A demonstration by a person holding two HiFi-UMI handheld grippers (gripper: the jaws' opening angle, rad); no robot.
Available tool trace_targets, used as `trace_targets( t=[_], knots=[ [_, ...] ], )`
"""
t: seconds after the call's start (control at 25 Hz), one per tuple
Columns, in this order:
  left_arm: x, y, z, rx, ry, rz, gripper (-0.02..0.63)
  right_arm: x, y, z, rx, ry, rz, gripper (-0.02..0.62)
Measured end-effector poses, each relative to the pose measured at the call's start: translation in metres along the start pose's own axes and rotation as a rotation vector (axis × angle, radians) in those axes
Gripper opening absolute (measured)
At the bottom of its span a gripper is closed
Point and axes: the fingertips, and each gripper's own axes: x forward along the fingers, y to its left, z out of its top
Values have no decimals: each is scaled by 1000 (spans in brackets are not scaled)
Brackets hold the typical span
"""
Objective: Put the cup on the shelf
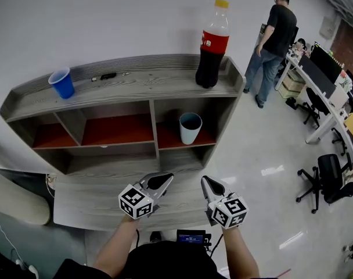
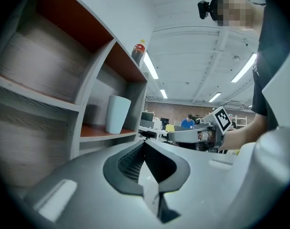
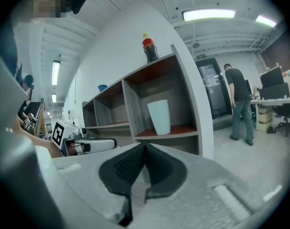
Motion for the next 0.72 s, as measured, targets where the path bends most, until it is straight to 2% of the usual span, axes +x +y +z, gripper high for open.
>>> trace_targets(
  t=[0.72],
  knots=[
    [-1, -6, 0, 2, -5, -8, -9, 3, 7, 4, 13, -16, 15, -2]
  ],
)
